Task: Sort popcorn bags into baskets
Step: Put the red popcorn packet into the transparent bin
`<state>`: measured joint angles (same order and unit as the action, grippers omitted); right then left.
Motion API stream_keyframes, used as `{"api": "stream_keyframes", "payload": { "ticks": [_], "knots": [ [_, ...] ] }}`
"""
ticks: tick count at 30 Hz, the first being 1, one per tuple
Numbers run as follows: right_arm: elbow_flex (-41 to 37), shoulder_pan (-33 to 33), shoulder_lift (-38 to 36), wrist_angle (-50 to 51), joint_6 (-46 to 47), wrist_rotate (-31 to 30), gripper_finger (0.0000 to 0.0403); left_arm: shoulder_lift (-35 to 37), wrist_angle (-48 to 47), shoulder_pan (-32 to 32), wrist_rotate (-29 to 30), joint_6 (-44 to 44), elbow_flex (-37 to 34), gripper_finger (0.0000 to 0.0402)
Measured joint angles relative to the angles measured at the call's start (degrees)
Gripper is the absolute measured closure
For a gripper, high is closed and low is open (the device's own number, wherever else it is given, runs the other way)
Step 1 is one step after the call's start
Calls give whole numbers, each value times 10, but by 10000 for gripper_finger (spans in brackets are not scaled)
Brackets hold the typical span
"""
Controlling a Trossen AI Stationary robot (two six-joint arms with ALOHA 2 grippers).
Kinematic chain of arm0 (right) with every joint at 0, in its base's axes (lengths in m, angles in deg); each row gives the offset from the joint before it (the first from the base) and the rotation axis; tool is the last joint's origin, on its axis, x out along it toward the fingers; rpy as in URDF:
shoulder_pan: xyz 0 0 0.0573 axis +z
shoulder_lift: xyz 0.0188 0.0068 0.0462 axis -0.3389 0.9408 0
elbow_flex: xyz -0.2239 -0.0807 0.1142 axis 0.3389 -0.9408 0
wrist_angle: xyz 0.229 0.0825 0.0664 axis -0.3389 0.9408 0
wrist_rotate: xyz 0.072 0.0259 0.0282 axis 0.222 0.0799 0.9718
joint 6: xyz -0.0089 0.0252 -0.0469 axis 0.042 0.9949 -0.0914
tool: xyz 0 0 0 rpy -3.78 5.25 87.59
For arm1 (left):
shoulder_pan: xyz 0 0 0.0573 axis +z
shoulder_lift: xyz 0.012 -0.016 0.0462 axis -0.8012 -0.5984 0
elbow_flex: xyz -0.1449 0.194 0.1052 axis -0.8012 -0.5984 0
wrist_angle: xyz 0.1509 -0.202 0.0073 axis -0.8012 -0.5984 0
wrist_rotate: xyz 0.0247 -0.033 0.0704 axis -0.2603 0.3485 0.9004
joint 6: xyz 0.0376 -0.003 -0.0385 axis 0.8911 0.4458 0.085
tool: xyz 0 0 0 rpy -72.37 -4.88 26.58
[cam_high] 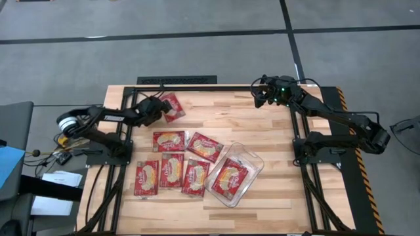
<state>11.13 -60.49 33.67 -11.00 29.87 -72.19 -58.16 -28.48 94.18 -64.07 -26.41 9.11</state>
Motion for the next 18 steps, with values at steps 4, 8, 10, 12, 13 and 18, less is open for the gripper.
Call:
{"api": "stream_keyframes", "payload": {
  "ticks": [4,8,10,12,13,18],
  "knots": [
    [0,0,0,0,0,0,163,-40,52,1,-2,4,0,219],
    [0,0,0,0,2,0,163,-77,115,2,-5,17,1,298],
    [0,0,0,0,2,0,163,-88,108,5,-10,26,13,332],
    [0,0,0,0,2,1,163,-95,98,6,-18,41,24,363],
    [0,0,0,0,2,1,163,-96,99,7,-23,53,27,379],
    [0,1,0,0,2,1,163,-98,111,14,-51,70,30,399]
  ]
}}
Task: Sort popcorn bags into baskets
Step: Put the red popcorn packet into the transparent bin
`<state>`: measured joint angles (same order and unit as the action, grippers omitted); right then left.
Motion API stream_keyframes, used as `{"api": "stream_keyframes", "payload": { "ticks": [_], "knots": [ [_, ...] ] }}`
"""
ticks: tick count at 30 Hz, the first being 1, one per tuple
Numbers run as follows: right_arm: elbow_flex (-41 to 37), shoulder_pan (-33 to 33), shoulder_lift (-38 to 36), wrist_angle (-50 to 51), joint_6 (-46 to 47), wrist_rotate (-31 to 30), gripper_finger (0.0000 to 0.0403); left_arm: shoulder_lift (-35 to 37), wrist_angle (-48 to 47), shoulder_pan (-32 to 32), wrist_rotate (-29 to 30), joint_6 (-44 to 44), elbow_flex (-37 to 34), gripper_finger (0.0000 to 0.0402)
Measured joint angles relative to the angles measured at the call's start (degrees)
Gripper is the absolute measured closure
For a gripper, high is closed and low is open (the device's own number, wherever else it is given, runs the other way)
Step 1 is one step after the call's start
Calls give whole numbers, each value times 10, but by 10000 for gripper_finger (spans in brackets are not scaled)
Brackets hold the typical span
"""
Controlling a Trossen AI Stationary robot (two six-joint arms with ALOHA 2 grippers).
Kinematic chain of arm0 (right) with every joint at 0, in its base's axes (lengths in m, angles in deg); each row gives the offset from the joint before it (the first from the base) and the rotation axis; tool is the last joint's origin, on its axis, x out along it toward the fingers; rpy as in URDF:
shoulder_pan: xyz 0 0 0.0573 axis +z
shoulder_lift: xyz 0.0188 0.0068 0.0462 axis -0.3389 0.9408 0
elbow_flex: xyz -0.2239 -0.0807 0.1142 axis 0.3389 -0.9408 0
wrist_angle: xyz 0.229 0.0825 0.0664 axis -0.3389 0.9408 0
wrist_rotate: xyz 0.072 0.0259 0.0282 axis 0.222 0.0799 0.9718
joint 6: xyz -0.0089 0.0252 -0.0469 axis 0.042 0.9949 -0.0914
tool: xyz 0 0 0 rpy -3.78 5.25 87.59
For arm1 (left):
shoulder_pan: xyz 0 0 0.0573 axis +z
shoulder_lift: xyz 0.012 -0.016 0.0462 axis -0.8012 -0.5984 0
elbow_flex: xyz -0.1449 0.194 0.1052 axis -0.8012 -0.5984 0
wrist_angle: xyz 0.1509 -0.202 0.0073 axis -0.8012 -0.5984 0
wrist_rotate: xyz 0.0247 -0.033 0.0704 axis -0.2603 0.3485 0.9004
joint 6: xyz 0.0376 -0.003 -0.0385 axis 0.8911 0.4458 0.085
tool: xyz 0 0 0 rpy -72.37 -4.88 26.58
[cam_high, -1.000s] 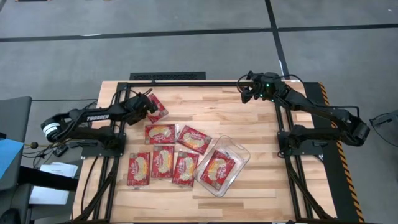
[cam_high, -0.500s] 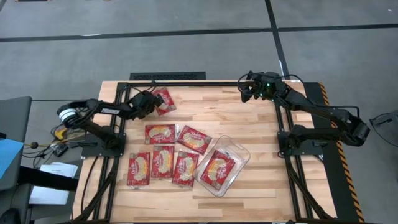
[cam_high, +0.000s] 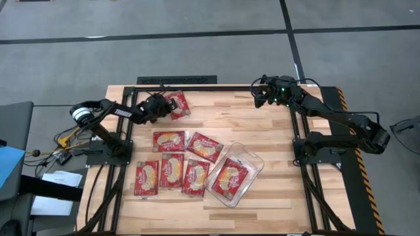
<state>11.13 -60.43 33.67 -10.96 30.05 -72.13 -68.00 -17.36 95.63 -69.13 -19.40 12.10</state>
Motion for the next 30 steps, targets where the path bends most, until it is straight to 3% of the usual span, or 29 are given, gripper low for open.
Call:
{"api": "stream_keyframes", "payload": {
  "ticks": [7,16,30],
  "knots": [
    [0,0,0,-1,0,0,163,66,1,-6,-62,13,-3,401],
    [0,0,0,-3,0,0,163,179,4,-45,-69,-28,-2,401],
    [0,-7,0,-2,-1,0,163,332,6,-206,-11,-87,16,401]
  ]
}}
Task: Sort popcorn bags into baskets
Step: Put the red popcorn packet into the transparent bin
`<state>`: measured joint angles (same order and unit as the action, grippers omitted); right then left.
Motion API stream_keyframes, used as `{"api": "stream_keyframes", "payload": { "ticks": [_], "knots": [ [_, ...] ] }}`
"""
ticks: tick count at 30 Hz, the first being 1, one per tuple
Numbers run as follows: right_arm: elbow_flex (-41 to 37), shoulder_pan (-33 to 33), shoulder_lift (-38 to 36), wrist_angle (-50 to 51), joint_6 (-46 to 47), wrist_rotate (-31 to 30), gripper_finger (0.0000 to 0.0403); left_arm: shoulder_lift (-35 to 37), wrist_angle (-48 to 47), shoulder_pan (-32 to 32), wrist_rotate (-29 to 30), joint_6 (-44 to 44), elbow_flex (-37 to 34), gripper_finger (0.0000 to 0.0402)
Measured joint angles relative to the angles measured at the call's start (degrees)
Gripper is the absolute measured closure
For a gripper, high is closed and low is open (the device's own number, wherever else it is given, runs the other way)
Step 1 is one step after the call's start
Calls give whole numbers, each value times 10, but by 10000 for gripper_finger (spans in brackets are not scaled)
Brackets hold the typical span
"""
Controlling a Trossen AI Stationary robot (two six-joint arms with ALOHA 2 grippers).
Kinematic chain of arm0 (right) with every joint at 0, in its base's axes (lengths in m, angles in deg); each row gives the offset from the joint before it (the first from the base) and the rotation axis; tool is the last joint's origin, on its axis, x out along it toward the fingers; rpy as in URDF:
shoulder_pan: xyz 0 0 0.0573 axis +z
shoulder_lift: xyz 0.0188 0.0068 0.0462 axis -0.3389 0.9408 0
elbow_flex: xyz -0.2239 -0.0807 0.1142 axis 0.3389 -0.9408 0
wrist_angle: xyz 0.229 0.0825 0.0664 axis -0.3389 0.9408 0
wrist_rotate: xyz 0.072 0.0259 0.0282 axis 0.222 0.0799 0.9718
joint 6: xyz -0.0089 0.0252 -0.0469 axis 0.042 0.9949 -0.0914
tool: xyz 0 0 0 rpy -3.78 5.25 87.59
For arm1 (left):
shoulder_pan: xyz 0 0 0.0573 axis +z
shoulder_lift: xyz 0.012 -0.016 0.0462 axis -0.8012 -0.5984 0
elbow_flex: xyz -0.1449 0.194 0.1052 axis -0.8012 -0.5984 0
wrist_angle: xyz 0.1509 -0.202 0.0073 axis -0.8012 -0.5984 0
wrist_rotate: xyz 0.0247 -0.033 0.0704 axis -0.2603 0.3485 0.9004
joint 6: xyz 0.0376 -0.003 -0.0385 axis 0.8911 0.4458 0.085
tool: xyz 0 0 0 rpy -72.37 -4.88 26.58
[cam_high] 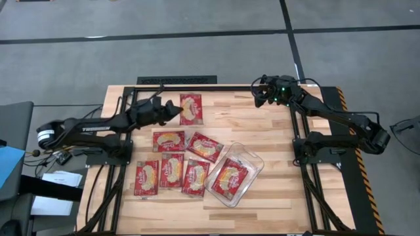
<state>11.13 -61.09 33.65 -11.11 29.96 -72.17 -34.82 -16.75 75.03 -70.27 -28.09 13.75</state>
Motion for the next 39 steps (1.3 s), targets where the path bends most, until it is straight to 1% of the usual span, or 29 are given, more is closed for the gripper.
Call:
{"api": "stream_keyframes", "payload": {
  "ticks": [4,8,12,17,20,25,31,34,39],
  "knots": [
    [0,-10,0,2,-1,0,163,1,-22,-71,30,6,49,401],
    [0,-21,0,2,-4,2,163,-19,-86,-139,41,29,121,401],
    [0,-30,0,3,-5,4,163,-56,-147,-200,60,54,202,401],
    [0,-35,0,3,-6,4,163,-130,-160,-252,65,75,277,401],
    [0,-35,0,4,-6,4,163,-182,-161,-269,40,79,309,401],
    [0,-35,0,13,-6,5,163,-267,-159,-279,-8,69,347,401],
    [0,-35,0,28,-21,5,163,-348,-132,-294,-53,54,380,401],
    [0,-35,0,34,-23,5,163,-364,-136,-302,-50,42,386,401],
    [0,-35,0,34,-29,5,163,-366,-159,-324,-8,14,386,401]
  ]
}}
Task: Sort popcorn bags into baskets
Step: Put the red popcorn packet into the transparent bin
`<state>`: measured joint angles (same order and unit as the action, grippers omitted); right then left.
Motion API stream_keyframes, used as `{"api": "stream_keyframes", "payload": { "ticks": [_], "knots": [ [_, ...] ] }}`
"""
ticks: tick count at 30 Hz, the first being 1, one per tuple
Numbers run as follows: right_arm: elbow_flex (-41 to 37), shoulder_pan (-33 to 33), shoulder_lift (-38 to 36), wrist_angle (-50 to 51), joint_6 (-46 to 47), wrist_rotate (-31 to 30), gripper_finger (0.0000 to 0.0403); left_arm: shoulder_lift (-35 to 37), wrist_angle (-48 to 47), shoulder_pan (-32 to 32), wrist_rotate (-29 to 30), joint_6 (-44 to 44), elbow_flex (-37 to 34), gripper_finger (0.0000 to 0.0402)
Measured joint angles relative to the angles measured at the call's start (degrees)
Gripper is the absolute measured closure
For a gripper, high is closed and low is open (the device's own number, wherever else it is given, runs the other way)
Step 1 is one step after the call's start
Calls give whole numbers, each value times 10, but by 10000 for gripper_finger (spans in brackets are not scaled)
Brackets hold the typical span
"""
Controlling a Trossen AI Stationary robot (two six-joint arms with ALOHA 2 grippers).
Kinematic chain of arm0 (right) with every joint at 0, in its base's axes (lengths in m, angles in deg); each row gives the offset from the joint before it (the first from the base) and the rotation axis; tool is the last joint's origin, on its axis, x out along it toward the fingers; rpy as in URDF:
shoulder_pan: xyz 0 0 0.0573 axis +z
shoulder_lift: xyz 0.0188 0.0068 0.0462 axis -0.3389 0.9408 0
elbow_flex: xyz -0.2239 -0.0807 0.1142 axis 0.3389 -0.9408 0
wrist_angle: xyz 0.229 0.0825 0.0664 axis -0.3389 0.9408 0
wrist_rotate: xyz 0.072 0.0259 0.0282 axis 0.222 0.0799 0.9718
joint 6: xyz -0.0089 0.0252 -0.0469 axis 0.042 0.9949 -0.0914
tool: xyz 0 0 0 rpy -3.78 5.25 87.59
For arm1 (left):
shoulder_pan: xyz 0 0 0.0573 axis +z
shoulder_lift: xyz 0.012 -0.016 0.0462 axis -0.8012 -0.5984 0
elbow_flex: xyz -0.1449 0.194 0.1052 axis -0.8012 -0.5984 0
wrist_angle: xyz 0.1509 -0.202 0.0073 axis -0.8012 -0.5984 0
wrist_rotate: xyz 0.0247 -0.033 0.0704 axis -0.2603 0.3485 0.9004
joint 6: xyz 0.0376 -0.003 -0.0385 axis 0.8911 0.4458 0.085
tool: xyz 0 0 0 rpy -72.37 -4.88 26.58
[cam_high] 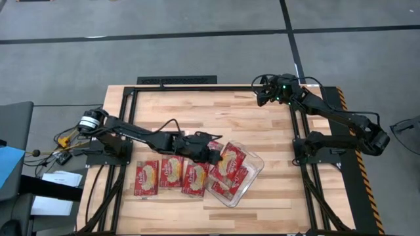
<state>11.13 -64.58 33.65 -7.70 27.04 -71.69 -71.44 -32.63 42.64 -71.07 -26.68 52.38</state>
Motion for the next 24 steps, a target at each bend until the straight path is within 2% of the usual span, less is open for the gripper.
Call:
{"api": "stream_keyframes", "payload": {
  "ticks": [8,10,24],
  "knots": [
    [0,0,0,-1,-6,0,163,-27,0,-22,12,-31,0,401],
    [0,0,0,-1,-6,0,163,-38,24,-26,23,-41,1,401],
    [0,0,0,-1,-6,0,163,-65,31,-32,13,-60,3,401]
  ]
}}
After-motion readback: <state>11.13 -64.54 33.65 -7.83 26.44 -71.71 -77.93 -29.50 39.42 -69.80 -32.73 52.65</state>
